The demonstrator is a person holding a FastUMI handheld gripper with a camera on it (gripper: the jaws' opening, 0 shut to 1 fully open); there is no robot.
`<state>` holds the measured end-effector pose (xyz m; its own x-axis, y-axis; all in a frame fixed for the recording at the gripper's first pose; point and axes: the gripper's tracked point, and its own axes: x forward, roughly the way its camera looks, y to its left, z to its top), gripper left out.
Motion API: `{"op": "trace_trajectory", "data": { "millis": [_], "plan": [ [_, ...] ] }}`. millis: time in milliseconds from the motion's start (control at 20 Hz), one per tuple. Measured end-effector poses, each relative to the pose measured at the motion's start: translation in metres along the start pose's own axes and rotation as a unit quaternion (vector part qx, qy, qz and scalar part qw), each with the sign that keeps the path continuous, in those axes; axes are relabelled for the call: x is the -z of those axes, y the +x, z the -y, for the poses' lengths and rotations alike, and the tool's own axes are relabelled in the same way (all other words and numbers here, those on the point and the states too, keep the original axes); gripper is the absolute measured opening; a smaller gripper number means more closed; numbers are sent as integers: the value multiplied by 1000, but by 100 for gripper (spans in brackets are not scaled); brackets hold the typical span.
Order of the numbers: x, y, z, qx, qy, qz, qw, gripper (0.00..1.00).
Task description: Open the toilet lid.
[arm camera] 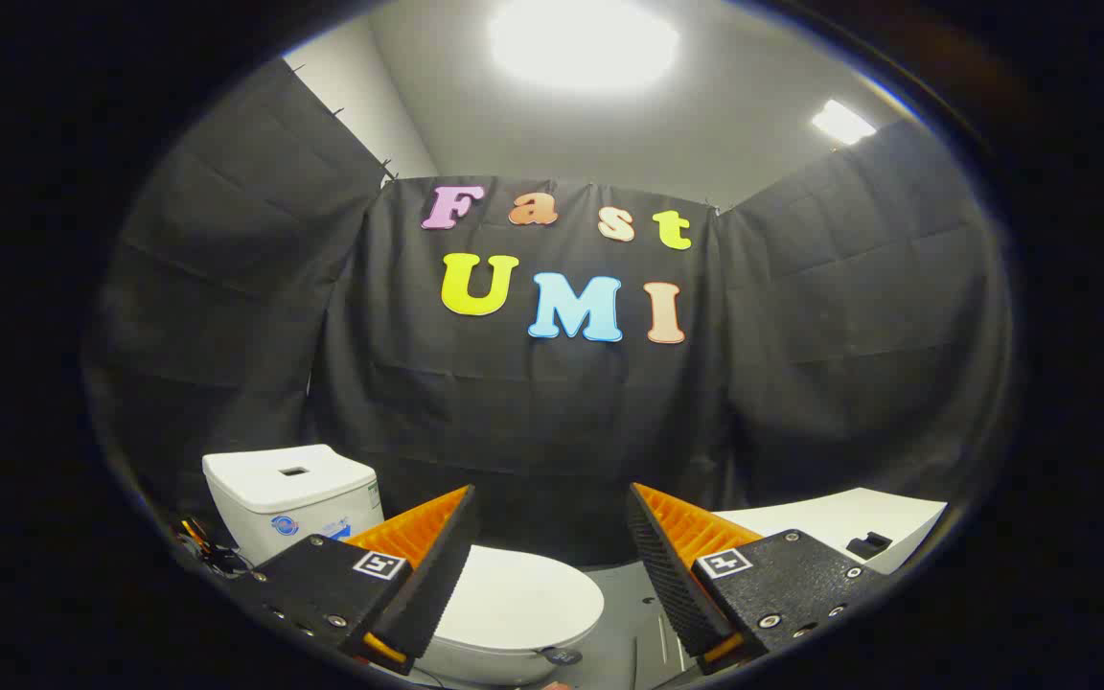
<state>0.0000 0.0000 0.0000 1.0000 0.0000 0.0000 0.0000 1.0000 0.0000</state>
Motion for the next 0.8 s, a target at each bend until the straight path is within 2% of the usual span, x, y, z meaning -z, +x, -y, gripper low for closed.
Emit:
{"op": "trace_trajectory", "data": {
  "millis": [800],
  "plan": [
    [6, 1, 16, 15, 42, 6, 999, 94]
  ]
}}
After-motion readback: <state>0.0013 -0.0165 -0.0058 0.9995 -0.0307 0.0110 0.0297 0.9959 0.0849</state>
